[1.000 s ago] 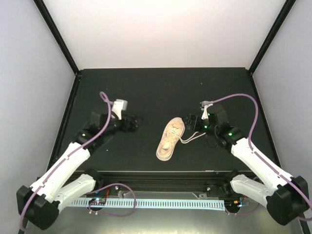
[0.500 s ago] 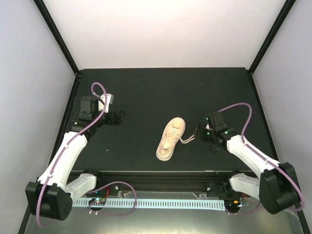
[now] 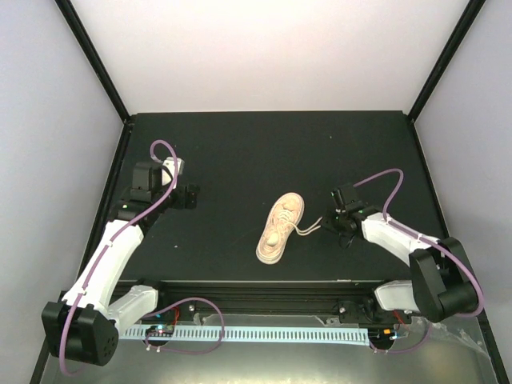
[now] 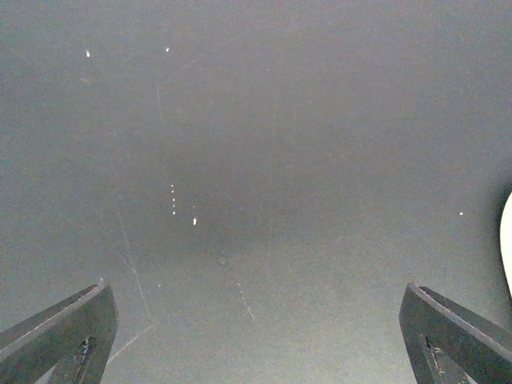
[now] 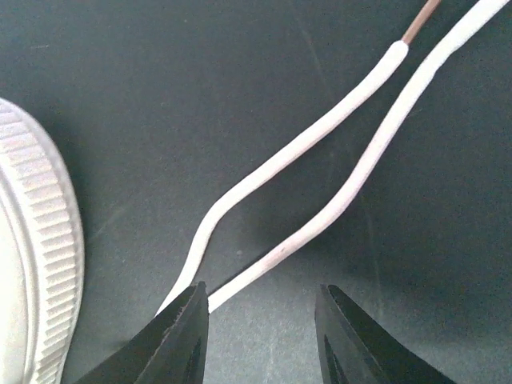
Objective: Tie the shoes
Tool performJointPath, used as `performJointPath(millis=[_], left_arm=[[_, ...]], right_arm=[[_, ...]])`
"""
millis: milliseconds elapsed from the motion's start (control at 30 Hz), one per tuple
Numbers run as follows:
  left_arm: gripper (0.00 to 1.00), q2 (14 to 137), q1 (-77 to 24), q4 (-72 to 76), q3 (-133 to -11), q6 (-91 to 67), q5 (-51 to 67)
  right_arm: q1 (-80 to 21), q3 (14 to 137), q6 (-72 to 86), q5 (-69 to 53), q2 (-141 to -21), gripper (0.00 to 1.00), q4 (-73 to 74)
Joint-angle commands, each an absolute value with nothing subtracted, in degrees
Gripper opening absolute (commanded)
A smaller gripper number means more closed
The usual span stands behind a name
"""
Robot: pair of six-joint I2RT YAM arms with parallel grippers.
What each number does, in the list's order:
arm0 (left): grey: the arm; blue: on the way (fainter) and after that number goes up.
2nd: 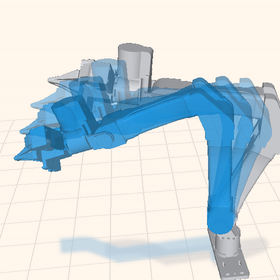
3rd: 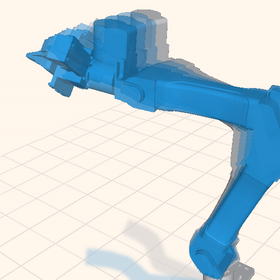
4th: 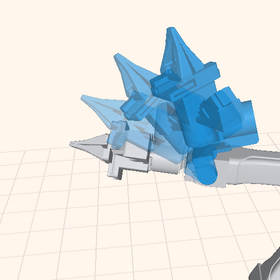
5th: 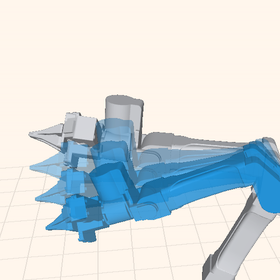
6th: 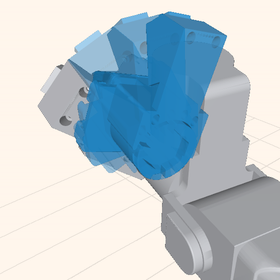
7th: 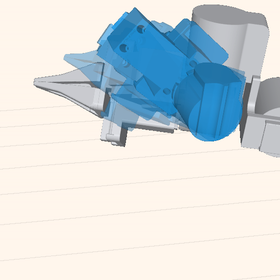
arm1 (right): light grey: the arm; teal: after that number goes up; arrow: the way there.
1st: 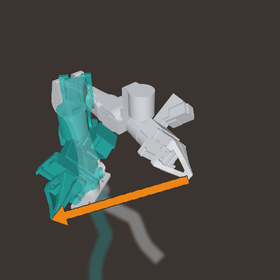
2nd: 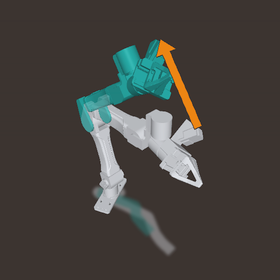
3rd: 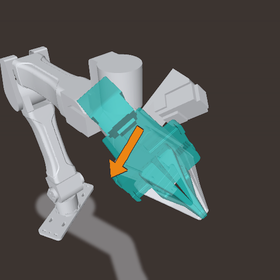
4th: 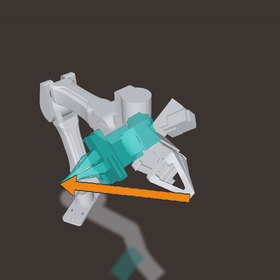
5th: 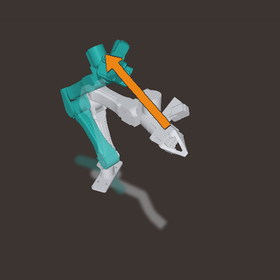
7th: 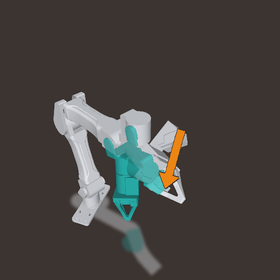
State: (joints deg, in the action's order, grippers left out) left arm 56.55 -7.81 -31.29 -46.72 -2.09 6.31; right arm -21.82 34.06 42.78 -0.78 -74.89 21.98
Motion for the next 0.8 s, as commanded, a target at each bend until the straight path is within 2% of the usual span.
performJointPath(millis=[0,367,767], left_arm=[[0.99,56.49,-7.38,-31.35,-47.00,-0.97,5.61],[0.99,57.33,-7.43,-31.29,-47.17,-0.44,6.66],[0.99,57.75,-7.47,-31.38,-47.13,-0.44,6.50]], right_arm=[[-21.63,36.54,44.69,2.32,-76.70,0.41,19.76],[-21.67,39.83,43.94,-0.93,-83.08,0.39,17.20],[-21.80,41.17,41.88,0.79,-88.65,0.33,18.00]])
